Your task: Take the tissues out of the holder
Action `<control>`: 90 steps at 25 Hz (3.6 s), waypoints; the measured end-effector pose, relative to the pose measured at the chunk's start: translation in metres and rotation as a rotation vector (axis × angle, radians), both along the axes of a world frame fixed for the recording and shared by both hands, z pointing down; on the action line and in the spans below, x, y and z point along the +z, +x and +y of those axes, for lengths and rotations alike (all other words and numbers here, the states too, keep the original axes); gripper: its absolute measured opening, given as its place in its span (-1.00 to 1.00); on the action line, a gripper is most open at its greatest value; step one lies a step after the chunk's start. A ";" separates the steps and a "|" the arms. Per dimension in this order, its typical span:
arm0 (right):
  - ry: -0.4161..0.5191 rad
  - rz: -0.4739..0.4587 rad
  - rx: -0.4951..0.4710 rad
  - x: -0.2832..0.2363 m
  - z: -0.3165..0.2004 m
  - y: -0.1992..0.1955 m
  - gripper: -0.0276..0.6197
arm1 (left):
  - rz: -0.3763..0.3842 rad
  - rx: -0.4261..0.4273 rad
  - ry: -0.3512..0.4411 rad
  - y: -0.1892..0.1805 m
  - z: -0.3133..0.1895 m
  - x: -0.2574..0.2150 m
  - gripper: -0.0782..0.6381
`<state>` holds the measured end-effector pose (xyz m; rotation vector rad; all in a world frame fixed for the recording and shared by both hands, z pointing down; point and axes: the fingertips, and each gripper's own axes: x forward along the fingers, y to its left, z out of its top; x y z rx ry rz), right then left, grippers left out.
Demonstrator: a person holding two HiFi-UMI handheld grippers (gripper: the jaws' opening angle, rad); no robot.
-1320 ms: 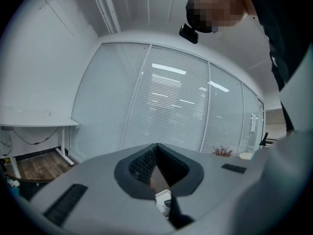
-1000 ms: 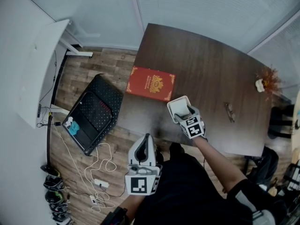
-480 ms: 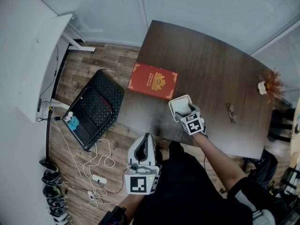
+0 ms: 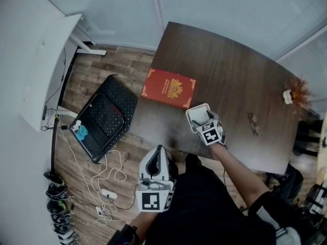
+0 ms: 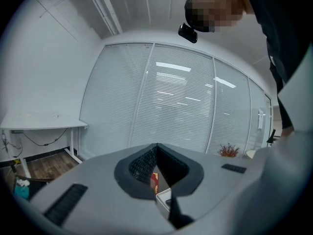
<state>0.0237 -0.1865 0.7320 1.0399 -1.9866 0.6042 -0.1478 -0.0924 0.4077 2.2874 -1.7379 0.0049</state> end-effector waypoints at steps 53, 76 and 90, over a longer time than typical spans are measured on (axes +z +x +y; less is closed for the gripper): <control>0.062 -0.043 0.163 -0.009 0.002 0.027 -0.40 | 0.016 -0.035 0.011 -0.016 0.026 -0.003 -0.79; 0.106 -0.121 0.194 -0.036 0.006 0.029 -0.48 | -0.001 -0.011 0.042 -0.003 0.039 -0.010 -0.79; 0.155 -0.156 0.216 -0.055 0.010 0.040 -0.48 | 0.002 0.008 0.062 0.016 0.045 -0.015 -0.79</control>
